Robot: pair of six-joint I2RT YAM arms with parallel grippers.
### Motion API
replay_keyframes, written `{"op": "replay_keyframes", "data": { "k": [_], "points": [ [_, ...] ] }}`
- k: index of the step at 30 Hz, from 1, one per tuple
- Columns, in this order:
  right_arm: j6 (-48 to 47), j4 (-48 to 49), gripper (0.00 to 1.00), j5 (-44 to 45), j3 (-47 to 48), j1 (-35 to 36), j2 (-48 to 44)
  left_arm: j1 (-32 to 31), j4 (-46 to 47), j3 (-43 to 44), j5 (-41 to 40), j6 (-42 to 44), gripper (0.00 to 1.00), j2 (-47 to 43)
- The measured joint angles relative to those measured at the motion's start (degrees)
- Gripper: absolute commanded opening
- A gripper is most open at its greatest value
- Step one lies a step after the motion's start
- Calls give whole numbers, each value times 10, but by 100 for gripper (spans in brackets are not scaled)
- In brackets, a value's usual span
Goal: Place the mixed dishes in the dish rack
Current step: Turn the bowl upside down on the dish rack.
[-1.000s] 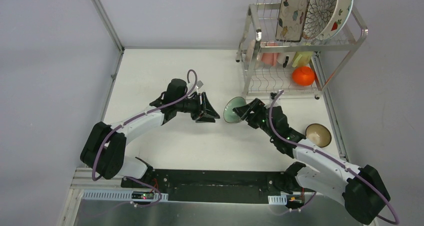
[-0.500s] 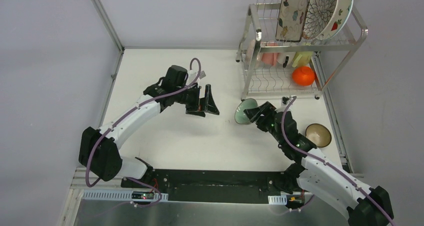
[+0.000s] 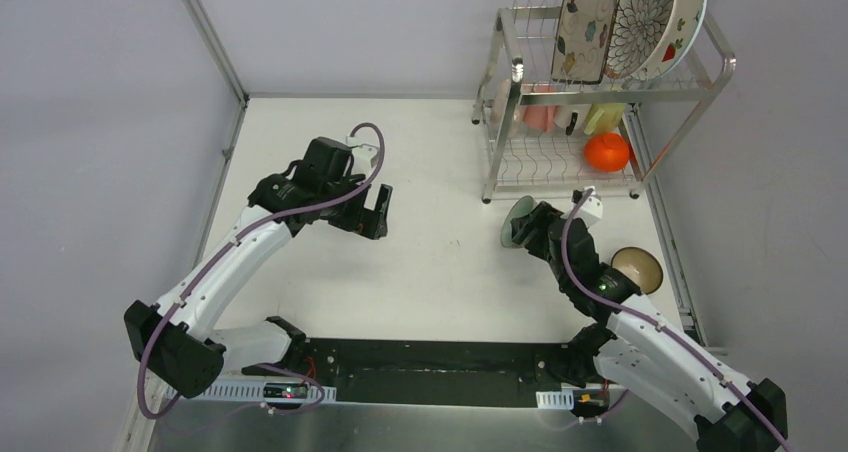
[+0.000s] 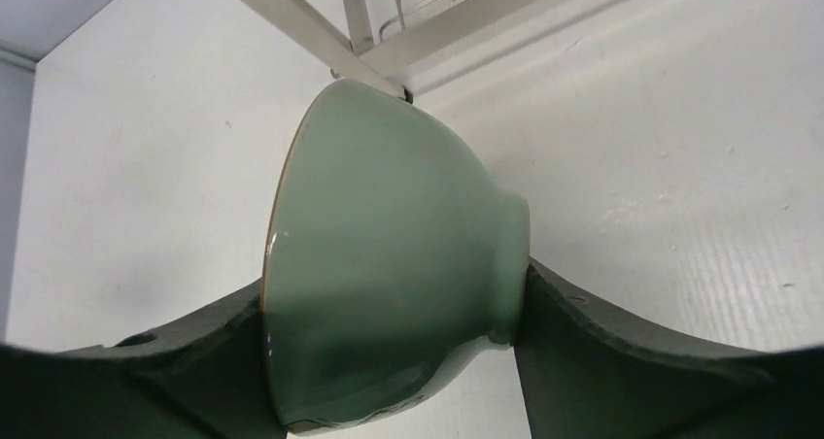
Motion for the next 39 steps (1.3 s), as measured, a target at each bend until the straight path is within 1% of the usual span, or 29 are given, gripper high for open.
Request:
{"op": "replay_keyframes", "data": {
  "k": [4, 11, 15, 19, 26, 39],
  "points": [
    [-45, 2, 24, 40, 41, 0, 42, 3, 1, -30, -51, 16, 99, -38],
    [-116, 38, 24, 85, 88, -12, 132, 3, 4, -46, -74, 24, 99, -65],
    [-149, 57, 23, 97, 97, -25, 170, 3, 6, -46, -73, 24, 99, -65],
    [-185, 73, 23, 107, 102, -38, 186, 3, 6, -46, -73, 24, 99, -66],
    [-275, 114, 23, 127, 129, -79, 230, 3, 6, -46, -73, 24, 99, -76],
    [-493, 185, 23, 156, 202, -134, 356, 3, 6, -50, -73, 24, 99, -80]
  ]
}}
